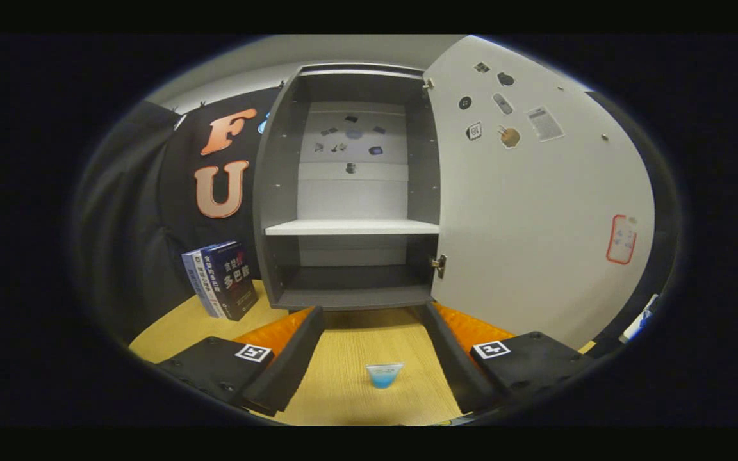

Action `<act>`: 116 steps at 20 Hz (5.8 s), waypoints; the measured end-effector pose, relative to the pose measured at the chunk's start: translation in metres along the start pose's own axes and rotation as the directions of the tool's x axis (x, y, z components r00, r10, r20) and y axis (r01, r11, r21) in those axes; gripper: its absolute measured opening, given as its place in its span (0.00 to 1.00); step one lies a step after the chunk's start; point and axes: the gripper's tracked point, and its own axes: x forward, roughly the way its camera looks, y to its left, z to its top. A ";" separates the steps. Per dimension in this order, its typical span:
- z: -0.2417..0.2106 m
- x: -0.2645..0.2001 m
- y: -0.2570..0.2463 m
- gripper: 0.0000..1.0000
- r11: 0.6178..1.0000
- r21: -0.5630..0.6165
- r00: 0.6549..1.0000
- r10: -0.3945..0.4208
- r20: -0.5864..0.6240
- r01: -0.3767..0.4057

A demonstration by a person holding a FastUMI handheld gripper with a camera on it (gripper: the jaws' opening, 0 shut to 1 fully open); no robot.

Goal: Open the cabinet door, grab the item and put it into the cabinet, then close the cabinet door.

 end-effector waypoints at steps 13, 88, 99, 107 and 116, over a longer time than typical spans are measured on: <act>-0.132 0.054 -0.021 0.98 1.000 0.025 0.980 0.009 -0.197 -0.004; 0.286 0.197 0.003 0.98 0.990 -0.043 0.987 0.137 0.084 -0.134; 0.252 0.025 -0.052 0.98 1.000 -0.006 0.993 -0.001 0.118 0.002; 0.227 -0.083 -0.108 0.98 0.994 0.013 0.985 -0.114 0.128 0.113; 0.205 -0.162 -0.183 0.98 0.959 -0.041 0.952 -0.274 0.141 0.282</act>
